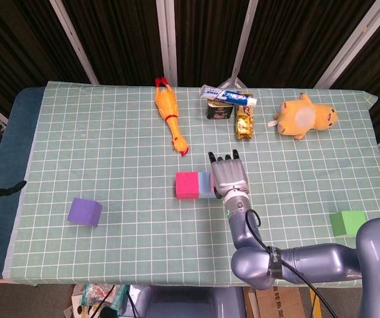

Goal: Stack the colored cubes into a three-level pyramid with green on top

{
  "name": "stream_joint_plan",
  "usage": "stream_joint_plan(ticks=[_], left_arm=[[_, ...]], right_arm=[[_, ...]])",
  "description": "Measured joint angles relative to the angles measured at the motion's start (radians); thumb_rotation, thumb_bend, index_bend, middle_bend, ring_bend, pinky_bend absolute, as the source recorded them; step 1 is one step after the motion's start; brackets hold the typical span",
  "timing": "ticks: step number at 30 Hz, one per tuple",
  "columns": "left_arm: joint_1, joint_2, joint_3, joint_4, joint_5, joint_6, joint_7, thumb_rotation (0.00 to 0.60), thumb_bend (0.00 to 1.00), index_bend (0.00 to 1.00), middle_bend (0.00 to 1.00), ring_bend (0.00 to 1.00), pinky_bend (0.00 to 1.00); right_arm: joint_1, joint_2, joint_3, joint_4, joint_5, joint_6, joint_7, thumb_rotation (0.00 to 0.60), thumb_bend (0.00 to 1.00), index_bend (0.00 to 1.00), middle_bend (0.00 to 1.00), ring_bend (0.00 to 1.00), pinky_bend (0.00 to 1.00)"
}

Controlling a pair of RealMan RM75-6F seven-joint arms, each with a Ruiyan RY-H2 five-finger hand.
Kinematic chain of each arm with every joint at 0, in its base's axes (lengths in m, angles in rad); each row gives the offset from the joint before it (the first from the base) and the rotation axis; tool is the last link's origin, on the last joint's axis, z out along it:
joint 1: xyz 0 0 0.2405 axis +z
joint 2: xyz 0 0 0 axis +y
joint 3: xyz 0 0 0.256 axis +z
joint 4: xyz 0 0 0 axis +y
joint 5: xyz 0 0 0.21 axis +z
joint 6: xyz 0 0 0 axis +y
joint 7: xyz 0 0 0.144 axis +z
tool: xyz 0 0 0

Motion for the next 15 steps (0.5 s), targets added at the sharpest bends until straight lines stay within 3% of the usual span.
stream_joint_plan(ticks=[15], left_arm=[[0.001, 0.003, -0.002, -0.001, 0.000, 0.001, -0.008, 0.600, 0.10, 0.00, 0.01, 0.00, 0.05]], right_arm=[[0.000, -0.006, -0.005, 0.003, 0.004, 0.002, -0.007, 0.600, 0.41, 0.00, 0.32, 0.19, 0.00]])
